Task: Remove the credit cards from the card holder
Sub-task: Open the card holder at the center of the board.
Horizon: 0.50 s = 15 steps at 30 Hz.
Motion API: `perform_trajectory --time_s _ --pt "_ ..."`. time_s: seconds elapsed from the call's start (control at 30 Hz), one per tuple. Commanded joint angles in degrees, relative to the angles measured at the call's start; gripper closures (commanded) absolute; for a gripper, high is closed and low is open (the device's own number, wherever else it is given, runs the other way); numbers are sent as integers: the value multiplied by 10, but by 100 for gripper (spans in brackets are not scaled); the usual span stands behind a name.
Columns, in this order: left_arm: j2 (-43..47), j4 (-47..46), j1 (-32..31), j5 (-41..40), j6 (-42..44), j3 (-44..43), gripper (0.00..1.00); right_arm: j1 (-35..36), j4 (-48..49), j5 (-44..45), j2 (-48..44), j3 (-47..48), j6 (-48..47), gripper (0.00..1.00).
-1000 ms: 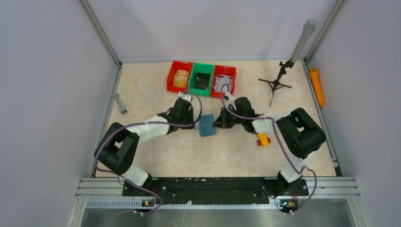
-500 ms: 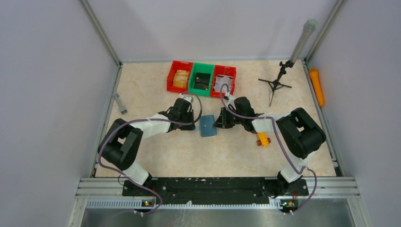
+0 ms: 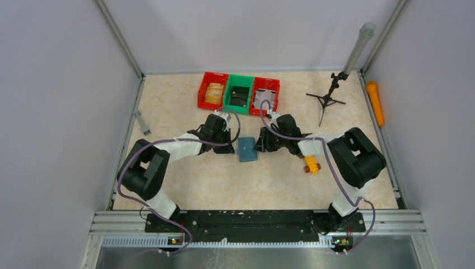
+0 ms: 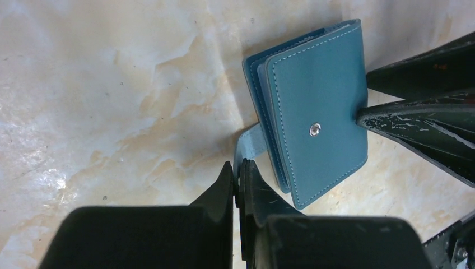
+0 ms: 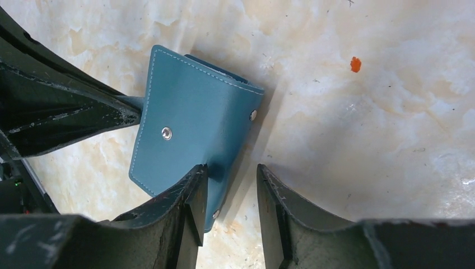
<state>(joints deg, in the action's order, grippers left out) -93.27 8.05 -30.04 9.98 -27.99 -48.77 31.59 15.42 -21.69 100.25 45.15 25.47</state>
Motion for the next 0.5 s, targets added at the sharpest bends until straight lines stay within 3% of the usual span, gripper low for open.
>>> perform_trajectory --time_s 0.0,0.27,0.37,0.47 --pt "31 -43 13 42 -2 19 100 -1 3 7 -9 16 -20 59" --pt "176 -161 17 97 -9 106 100 2 67 -29 -56 -21 -14 30" --pt "216 -182 17 92 -7 131 100 3 99 -65 -65 -32 -10 12" --pt "216 -196 17 113 -5 133 100 4 109 -82 -68 -35 -11 7"
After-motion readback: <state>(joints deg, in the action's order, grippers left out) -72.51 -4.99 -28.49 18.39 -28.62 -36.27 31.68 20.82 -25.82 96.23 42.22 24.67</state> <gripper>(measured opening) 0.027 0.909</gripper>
